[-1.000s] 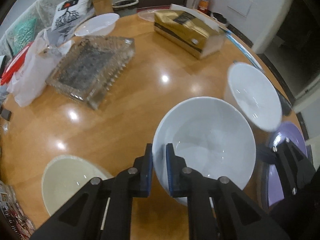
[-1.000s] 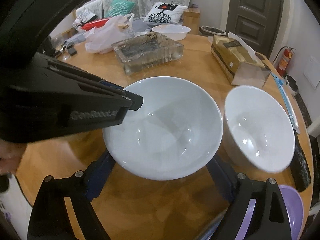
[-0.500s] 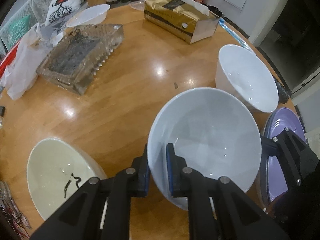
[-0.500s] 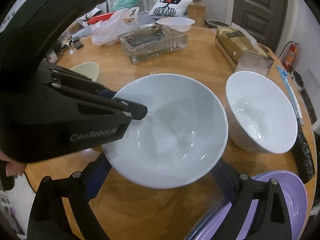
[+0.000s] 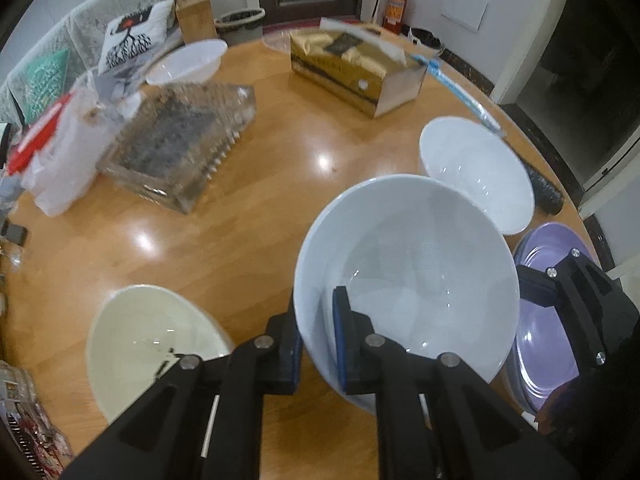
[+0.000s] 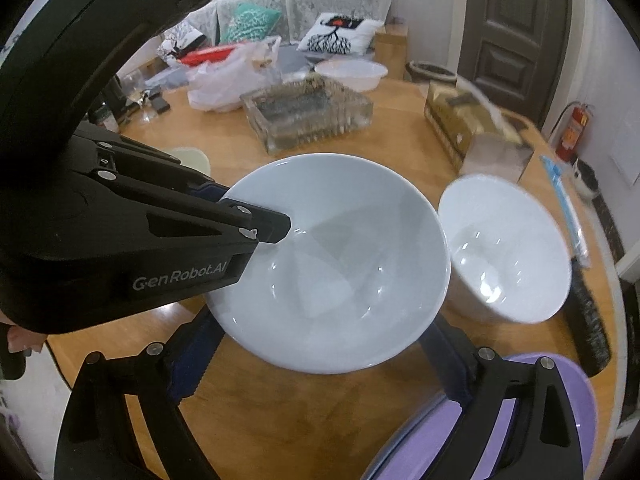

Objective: Organize plates and bowls

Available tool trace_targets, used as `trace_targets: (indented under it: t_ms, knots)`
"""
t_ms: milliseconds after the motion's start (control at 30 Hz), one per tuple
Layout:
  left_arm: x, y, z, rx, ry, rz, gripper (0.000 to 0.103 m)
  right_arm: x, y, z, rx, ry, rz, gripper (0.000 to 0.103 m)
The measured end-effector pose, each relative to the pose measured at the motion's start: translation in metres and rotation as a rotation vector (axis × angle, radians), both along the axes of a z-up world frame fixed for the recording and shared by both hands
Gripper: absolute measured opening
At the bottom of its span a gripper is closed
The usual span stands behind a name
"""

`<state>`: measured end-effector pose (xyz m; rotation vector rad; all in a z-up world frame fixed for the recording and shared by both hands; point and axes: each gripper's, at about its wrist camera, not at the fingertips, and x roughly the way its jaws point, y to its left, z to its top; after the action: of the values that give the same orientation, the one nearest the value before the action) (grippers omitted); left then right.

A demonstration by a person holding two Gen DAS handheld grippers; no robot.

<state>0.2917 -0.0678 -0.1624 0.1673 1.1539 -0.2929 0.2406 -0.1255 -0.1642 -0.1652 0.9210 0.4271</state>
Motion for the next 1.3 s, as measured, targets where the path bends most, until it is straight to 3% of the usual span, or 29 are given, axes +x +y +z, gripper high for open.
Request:
trace_targets:
  t_ms: [300, 500, 900, 1300]
  knots:
    - [-0.018, 0.044, 0.055, -0.009, -0.099, 0.065, 0.011, -0.006, 0.04, 0.046, -0.016, -0.097, 0.066, 0.091]
    - [-0.025, 0.088, 0.07, -0.007, -0.124, 0.116, 0.012, -0.004, 0.084, 0.061, -0.021, -0.122, 0.141, 0.091]
    - [-0.021, 0.159, 0.036, -0.024, -0.066, 0.215, 0.012, 0.012, 0.15, 0.033, -0.049, -0.041, 0.245, 0.091]
    - [-0.013, 0.166, 0.011, -0.038, -0.019, 0.218, 0.012, 0.019, 0.158, 0.015, -0.073, 0.016, 0.249, 0.091]
